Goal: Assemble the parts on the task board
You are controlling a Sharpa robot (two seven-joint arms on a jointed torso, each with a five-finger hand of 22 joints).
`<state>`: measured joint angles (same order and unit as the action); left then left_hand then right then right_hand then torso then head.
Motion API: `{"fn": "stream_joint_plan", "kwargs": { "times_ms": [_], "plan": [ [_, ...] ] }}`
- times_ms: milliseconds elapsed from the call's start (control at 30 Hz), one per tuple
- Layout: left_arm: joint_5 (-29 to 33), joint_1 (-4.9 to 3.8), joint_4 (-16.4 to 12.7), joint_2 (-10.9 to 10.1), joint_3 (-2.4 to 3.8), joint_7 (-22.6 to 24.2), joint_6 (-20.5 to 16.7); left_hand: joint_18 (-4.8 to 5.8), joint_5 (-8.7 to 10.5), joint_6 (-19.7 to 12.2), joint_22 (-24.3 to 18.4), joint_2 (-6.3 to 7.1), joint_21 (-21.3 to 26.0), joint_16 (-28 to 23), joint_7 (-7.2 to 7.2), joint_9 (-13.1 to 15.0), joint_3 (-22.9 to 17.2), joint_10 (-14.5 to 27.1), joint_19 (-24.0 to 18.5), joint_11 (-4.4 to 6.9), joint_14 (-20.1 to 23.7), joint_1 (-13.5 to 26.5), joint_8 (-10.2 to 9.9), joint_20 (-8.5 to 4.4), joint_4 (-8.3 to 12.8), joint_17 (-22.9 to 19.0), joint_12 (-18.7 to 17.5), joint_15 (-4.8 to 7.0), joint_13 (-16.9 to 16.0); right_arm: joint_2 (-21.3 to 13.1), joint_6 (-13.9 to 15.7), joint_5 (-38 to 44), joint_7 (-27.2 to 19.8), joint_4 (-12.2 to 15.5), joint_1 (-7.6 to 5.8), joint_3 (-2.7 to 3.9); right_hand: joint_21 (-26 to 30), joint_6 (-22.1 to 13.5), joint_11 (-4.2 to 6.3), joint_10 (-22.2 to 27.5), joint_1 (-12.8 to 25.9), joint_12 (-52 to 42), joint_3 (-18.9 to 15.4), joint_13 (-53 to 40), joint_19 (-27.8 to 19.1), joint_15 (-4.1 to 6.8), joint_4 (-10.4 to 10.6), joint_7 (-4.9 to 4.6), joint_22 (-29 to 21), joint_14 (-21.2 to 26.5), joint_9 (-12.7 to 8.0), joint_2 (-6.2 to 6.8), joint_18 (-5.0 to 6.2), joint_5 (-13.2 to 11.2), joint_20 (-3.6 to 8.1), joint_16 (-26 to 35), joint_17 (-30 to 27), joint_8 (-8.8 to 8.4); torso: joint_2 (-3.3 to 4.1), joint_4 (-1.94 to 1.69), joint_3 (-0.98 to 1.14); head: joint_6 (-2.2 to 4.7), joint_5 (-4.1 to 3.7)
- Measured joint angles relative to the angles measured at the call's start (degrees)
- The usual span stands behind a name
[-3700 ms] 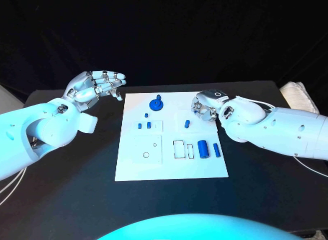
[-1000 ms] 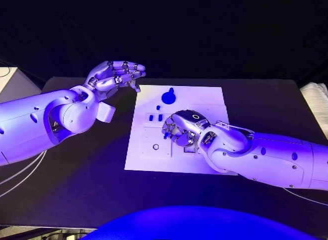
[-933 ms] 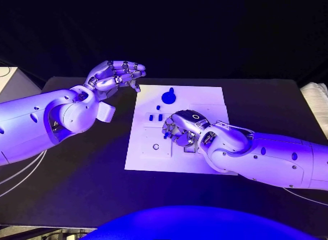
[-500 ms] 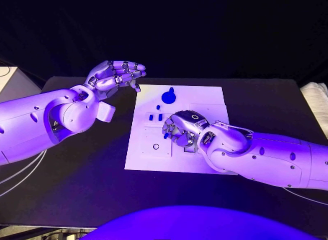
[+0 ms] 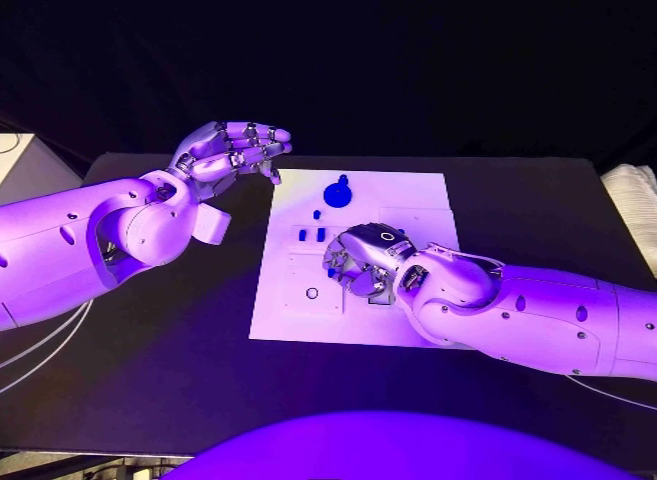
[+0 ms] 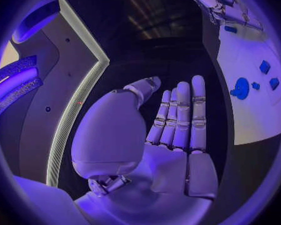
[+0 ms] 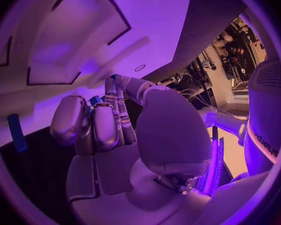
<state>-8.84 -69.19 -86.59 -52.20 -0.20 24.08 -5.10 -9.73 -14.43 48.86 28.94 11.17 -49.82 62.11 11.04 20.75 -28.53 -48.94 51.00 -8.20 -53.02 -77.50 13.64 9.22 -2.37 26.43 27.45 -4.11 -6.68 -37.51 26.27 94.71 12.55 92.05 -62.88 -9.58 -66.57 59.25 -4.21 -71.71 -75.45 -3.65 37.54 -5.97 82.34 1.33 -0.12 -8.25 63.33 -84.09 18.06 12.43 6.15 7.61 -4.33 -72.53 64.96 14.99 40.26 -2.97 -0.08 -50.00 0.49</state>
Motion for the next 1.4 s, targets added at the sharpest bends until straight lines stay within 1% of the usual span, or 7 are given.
{"fn": "stream_joint_plan", "kwargs": {
  "times_ms": [367,433,500,867,1000,1167,1400],
  "plan": [
    [0.0,0.00,0.3,0.0,0.00,-0.1,0.0,0.00,0.00,0.0,0.0,0.00,0.2,0.0,0.00,0.0,0.0,0.0,0.0,0.00,0.0,0.0,0.0,0.00,0.0,-0.1,0.0,0.00,0.1,-0.6,0.5,-0.1,-0.9,0.1,0.14,-0.21,7.4,-4.3,-1.68,9.3,0.2,-0.3,-1.9,1.8,-4.0,-2.10,-0.2,-1.02,-7.1,0.7,-0.2,1.92,0.01,0.3,-1.58,2.5,-4.7,-1.70,-0.03,0.06,0.02,0.00,-0.09],
    [0.0,0.00,0.4,0.0,0.00,-0.1,0.0,0.00,0.00,0.0,0.0,0.00,0.2,0.0,0.00,0.0,0.0,0.0,0.0,0.00,0.0,0.0,0.0,0.00,0.0,-0.1,0.0,0.00,0.1,-0.7,0.9,-0.2,-1.0,0.2,0.14,-0.22,9.8,-5.2,-2.06,11.6,-0.1,-0.5,-2.9,2.0,-5.3,-2.40,-0.3,-1.30,-9.3,2.0,-0.2,2.16,0.97,0.3,-1.85,3.7,-6.8,-2.01,-0.02,0.05,0.03,0.00,-0.13],
    [0.0,0.00,0.4,0.0,0.00,-0.1,0.0,0.00,0.00,0.0,0.0,0.00,0.2,0.0,0.00,0.0,0.0,0.0,0.0,-0.02,0.0,0.0,0.0,0.00,0.0,-0.1,0.0,0.00,0.1,-0.8,1.4,-0.2,-1.0,0.3,0.14,-0.22,11.0,-5.6,-2.27,13.2,-0.3,-1.1,-4.0,2.0,-5.9,-2.49,-0.4,-1.42,-10.4,2.7,-0.3,2.35,0.96,0.3,-2.25,4.2,-8.0,-2.27,-0.02,0.04,0.04,0.00,-0.18],
    [0.0,0.00,0.7,0.1,0.00,-0.1,0.0,0.00,0.00,0.0,0.0,0.00,0.2,0.0,0.00,0.0,0.0,0.2,0.0,-0.20,0.0,0.0,0.0,0.00,0.0,0.0,0.0,0.00,0.1,-4.6,4.7,-0.4,-1.5,3.9,-0.08,0.10,11.9,-6.7,-2.65,15.0,-1.6,-3.6,-6.2,1.6,-6.5,-2.85,-0.3,-1.65,-10.8,3.5,-0.5,1.52,0.97,0.8,-2.44,4.2,-9.2,-2.92,-0.06,0.01,0.07,0.00,-0.39],
    [0.0,0.00,0.9,0.1,0.00,0.0,0.0,0.00,0.00,0.0,0.0,0.00,0.2,0.0,0.00,0.0,0.0,0.2,0.0,-0.20,0.0,0.0,0.0,0.00,0.0,0.0,0.0,0.00,0.0,-7.8,5.4,-1.3,-1.6,6.3,-1.57,0.59,9.7,-6.5,-2.49,14.8,-1.6,-5.4,-6.4,1.4,-5.7,-2.56,-0.1,-1.41,-8.7,3.1,-0.5,1.53,0.96,1.1,-2.35,2.7,-8.0,-2.92,-0.10,0.06,0.07,0.10,-0.55],
    [0.1,0.00,0.9,0.1,0.00,0.0,0.0,0.01,0.00,-0.2,0.0,0.00,0.2,0.0,0.21,0.0,0.0,0.2,0.2,-0.20,0.0,0.0,0.0,0.21,0.0,0.0,0.0,0.00,0.1,-12.1,4.8,-2.8,-1.7,7.9,-4.83,1.03,5.0,-5.1,-1.62,12.1,-1.6,-8.1,-5.7,1.1,-2.8,-1.97,0.6,-1.05,-3.8,0.7,-0.4,1.55,0.97,1.1,-1.82,-0.3,-4.7,-2.76,-0.10,0.14,0.05,0.53,-0.82],
    [0.1,0.00,0.9,0.2,-0.01,0.0,0.0,0.01,0.00,-0.2,0.0,0.00,0.2,0.0,0.21,0.0,0.0,0.2,0.2,-0.20,0.0,0.0,0.0,0.21,0.0,0.0,0.0,0.00,0.1,-15.2,0.6,-3.5,-1.7,6.3,-8.03,1.26,5.7,-4.9,-1.48,14.1,-0.5,-8.1,-8.8,1.9,-2.8,-1.93,1.6,-0.88,-4.4,0.6,-0.4,2.60,0.96,1.3,-1.82,-0.3,-5.6,-2.77,-0.11,0.19,0.01,1.07,-1.25]
  ]
}}
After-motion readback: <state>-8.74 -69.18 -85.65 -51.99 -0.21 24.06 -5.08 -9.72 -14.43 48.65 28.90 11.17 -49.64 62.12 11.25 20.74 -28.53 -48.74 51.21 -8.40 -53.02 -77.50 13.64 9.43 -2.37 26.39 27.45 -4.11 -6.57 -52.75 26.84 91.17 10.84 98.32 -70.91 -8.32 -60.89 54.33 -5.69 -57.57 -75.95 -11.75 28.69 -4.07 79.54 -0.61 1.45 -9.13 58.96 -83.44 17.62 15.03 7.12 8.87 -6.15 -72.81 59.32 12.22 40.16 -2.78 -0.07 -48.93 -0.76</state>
